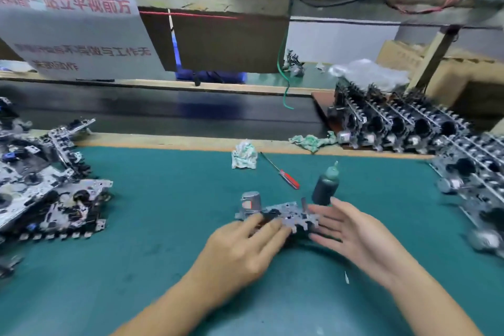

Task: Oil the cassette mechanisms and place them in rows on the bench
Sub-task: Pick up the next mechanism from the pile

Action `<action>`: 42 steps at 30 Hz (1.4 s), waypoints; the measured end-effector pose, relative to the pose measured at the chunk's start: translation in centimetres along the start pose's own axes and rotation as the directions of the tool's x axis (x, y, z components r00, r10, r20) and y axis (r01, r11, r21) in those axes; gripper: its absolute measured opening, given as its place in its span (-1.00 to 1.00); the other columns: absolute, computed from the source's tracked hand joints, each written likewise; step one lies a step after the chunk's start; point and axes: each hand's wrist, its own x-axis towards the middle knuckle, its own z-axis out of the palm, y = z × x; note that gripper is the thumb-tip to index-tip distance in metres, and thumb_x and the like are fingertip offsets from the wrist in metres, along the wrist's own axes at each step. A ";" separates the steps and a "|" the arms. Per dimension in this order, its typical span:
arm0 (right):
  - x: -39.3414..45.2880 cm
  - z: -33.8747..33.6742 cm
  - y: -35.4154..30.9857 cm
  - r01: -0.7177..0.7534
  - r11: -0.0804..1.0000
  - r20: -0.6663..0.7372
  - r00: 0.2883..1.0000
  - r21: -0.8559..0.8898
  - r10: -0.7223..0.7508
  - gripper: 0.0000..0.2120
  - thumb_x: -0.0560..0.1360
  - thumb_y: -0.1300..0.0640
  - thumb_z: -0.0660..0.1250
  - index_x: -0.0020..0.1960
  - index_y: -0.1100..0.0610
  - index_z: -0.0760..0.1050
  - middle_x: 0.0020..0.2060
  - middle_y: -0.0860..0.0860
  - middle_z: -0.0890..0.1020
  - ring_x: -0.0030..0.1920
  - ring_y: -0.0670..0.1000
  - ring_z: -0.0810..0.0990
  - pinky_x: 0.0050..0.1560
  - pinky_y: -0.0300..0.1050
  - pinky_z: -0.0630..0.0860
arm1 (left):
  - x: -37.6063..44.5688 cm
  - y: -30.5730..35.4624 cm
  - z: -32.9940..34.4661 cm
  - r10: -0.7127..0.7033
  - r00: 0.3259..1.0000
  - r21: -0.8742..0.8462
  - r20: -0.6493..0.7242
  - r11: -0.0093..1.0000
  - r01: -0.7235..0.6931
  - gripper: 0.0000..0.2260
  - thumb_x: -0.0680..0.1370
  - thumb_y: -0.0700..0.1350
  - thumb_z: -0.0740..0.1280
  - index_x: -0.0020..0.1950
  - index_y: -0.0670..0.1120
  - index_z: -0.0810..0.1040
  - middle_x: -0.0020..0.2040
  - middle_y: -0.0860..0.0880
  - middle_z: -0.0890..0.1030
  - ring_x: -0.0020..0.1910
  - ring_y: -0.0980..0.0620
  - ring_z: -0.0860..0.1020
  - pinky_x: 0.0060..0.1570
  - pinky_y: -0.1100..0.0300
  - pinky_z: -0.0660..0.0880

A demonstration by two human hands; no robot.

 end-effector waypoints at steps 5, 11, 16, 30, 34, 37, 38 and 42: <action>-1.0 -0.8 3.1 0.135 0.936 -0.112 0.977 -0.324 -0.180 -0.75 0.59 0.13 0.18 -0.01 0.18 0.62 -0.21 0.06 0.71 -0.18 -0.03 0.69 -0.31 -0.25 0.58 | -2.3 -0.3 2.2 0.189 0.982 -0.132 0.026 0.974 -0.184 -0.78 0.60 0.02 0.25 0.14 0.06 0.65 0.26 0.02 0.56 0.20 0.04 0.52 0.19 0.14 0.44; -1.2 -0.3 5.4 0.350 0.654 -0.100 0.831 -0.671 -0.548 -0.79 0.53 0.21 0.31 -0.20 -0.01 0.62 -0.35 -0.11 0.68 -0.31 -0.13 0.63 -0.28 -0.22 0.58 | -3.4 -1.8 2.3 -0.228 0.833 -0.494 0.505 0.715 0.495 0.04 0.16 0.41 0.46 0.49 0.32 -0.06 0.47 0.33 -0.02 0.48 0.24 0.04 0.44 0.31 0.03; -1.5 -0.3 6.1 0.349 0.538 -0.065 0.792 -0.767 -0.607 -0.87 0.47 0.11 0.34 -0.16 -0.11 0.60 -0.34 -0.16 0.66 -0.29 -0.07 0.63 -0.14 0.04 0.60 | -3.5 -1.8 2.3 -0.245 0.811 -0.544 0.531 0.635 0.549 -0.01 0.22 0.34 0.49 0.46 0.40 -0.07 0.35 0.49 0.09 0.39 0.36 0.16 0.31 0.52 0.07; -1.8 -0.4 5.9 0.406 0.493 -0.003 0.770 -0.769 -0.638 -0.91 0.47 0.03 0.31 -0.16 -0.14 0.55 -0.36 -0.10 0.65 -0.34 -0.07 0.61 -0.23 -0.14 0.52 | -2.6 -1.2 2.0 -0.244 0.815 -0.541 0.525 0.644 0.541 -0.09 0.25 0.09 0.54 0.45 0.32 0.06 0.37 0.29 0.25 0.39 0.22 0.24 0.37 0.20 0.22; -1.8 -0.4 5.7 0.392 0.494 -0.023 0.765 -0.776 -0.643 -0.91 0.48 0.03 0.29 -0.15 -0.13 0.55 -0.33 -0.10 0.64 -0.31 -0.09 0.61 -0.22 -0.12 0.52 | -3.2 -1.8 2.0 -0.245 0.774 -0.584 0.583 0.536 0.609 0.03 0.19 0.22 0.57 0.45 0.41 -0.03 0.35 0.46 0.17 0.40 0.31 0.21 0.35 0.40 0.16; -2.0 -0.4 5.2 0.407 0.424 0.006 0.727 -0.809 -0.687 -0.95 0.46 -0.02 0.33 -0.08 -0.15 0.53 -0.19 -0.17 0.59 -0.14 -0.11 0.56 -0.17 -0.21 0.48 | -3.4 -2.0 2.0 -0.274 0.752 -0.597 0.600 0.473 0.648 0.01 0.14 0.25 0.57 0.38 0.51 -0.03 0.34 0.51 0.18 0.38 0.37 0.23 0.31 0.48 0.16; -2.1 -0.4 4.9 0.430 0.376 0.074 0.732 -0.821 -0.677 -0.86 0.44 -0.08 0.34 0.00 -0.17 0.50 -0.08 -0.24 0.55 -0.03 -0.14 0.53 -0.08 -0.29 0.45 | -3.4 -1.9 2.0 -0.268 0.756 -0.601 0.597 0.475 0.643 0.01 0.14 0.25 0.57 0.38 0.51 -0.02 0.35 0.50 0.19 0.38 0.37 0.23 0.31 0.47 0.17; -1.9 -0.2 2.9 0.469 0.060 0.423 0.840 -0.881 -0.340 -0.10 0.23 -0.42 0.34 0.43 -0.29 -0.04 0.32 -0.51 0.02 0.36 -0.46 -0.06 0.33 -0.53 -0.09 | -3.3 -2.0 1.9 -0.265 0.775 -0.612 0.574 0.490 0.621 -0.05 0.13 0.27 0.56 0.36 0.50 0.07 0.34 0.47 0.24 0.34 0.35 0.29 0.31 0.40 0.24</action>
